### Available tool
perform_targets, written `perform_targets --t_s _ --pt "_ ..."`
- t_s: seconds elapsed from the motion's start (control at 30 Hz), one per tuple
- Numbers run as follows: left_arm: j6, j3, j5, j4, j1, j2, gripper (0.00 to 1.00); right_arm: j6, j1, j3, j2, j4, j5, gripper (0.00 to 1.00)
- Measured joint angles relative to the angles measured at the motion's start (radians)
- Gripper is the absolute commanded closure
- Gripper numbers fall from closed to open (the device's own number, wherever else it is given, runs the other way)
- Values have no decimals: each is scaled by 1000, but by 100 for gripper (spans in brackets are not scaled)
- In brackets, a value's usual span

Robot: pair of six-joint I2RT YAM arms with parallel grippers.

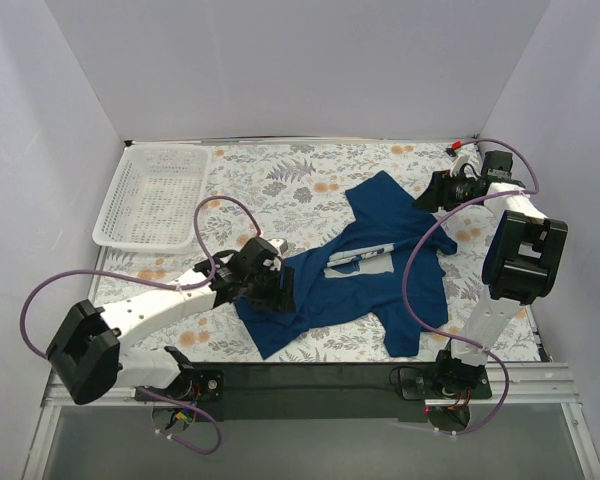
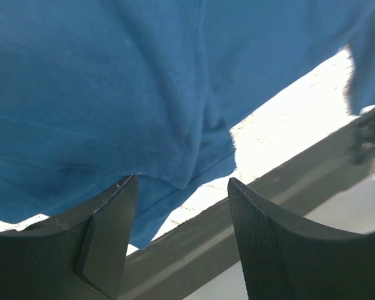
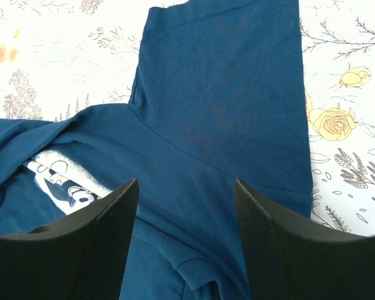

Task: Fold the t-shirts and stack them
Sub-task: Flatten the tshirt out

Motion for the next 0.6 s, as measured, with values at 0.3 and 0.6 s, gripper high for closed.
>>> perform_targets --t_s 0.3,0.6 --pt "-16 24 -108 -15 -109 140 50 0 0 -1 0 0 -2 42" --pt "-39 67 -201 -30 -136 215 74 0 0 -1 0 0 -3 41"
